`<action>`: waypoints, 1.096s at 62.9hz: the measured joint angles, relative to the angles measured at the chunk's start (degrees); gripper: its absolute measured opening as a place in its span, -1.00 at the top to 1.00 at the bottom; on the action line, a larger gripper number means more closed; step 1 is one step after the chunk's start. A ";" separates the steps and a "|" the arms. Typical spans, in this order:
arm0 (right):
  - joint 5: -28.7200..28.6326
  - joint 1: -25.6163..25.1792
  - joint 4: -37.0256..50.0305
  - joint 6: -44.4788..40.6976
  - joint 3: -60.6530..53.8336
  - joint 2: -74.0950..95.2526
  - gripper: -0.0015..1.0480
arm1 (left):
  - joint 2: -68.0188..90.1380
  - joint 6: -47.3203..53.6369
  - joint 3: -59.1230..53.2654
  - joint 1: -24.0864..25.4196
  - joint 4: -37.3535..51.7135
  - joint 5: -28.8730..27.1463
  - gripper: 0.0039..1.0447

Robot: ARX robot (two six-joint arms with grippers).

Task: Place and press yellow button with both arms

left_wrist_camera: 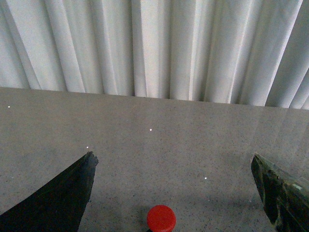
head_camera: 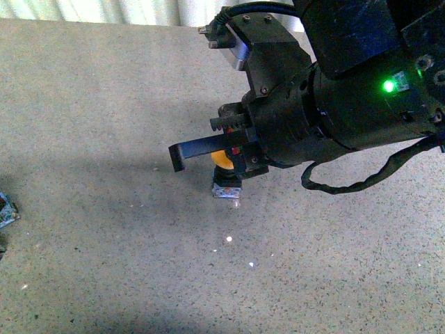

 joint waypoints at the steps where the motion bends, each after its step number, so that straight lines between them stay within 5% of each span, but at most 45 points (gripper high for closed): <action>1: -0.07 -0.09 -0.20 0.22 0.07 0.09 0.97 | 0.00 0.00 0.00 0.00 0.00 0.00 -0.83; 37: -1.84 -4.11 4.90 4.44 -2.21 -11.69 0.97 | 0.00 -0.02 0.00 0.00 0.00 0.00 -0.83; 47: -0.20 -6.95 7.26 2.14 -7.06 -18.32 0.41 | 0.00 -0.02 0.00 0.00 0.00 0.00 -0.83; 55: 18.64 -7.37 38.80 -5.29 -19.65 -18.67 0.80 | 0.00 0.04 0.00 0.00 0.00 0.04 -0.83; 60: 19.37 -9.62 50.14 -7.26 -26.58 -21.44 0.97 | 0.00 0.04 0.00 0.00 0.00 -0.04 -0.83; 69: 16.33 -12.70 53.35 -8.39 -33.27 -28.94 0.97 | 0.00 0.04 0.00 0.00 0.00 0.02 -0.83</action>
